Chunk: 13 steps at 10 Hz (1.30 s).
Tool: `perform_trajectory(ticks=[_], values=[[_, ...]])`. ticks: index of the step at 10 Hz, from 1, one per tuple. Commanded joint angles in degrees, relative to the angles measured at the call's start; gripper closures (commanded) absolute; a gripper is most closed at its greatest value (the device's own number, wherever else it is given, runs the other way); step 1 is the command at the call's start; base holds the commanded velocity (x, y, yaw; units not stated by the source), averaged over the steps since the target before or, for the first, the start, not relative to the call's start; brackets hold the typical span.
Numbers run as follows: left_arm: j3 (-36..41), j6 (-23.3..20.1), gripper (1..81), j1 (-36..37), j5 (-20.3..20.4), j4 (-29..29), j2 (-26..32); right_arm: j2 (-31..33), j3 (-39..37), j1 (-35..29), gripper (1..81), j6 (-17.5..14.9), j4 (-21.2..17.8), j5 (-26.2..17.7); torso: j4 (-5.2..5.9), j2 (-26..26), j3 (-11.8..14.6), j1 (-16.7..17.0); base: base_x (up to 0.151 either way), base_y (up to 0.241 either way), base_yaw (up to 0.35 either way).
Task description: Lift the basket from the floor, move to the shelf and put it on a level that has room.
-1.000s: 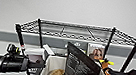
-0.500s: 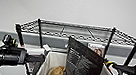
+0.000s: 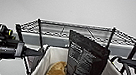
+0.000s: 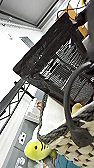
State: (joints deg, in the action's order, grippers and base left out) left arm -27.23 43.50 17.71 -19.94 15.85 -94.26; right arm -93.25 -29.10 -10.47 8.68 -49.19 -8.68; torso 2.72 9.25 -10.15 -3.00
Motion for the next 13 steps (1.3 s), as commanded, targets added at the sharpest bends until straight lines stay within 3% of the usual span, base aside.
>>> perform_trajectory(ticks=[1,8,13], values=[[-3.5,-0.6,81.1,14.8,1.0,6.8,-0.7,-0.5,-2.7,-13.0,81.1,2.0,-3.2,-0.6,0.00,0.0,0.0,0.0,0.000,0.000,0.000],[-10.5,-0.6,81.1,24.1,-2.4,13.8,-5.2,-4.4,-8.9,-23.2,81.1,8.6,-3.2,-5.7,0.00,0.0,0.0,0.0,0.000,0.000,0.000],[-16.1,-0.6,81.1,26.9,-4.1,16.0,-10.0,-11.6,-15.5,-28.7,81.1,12.3,-3.3,-6.1,0.00,0.0,0.0,0.0,0.000,0.000,0.000]])
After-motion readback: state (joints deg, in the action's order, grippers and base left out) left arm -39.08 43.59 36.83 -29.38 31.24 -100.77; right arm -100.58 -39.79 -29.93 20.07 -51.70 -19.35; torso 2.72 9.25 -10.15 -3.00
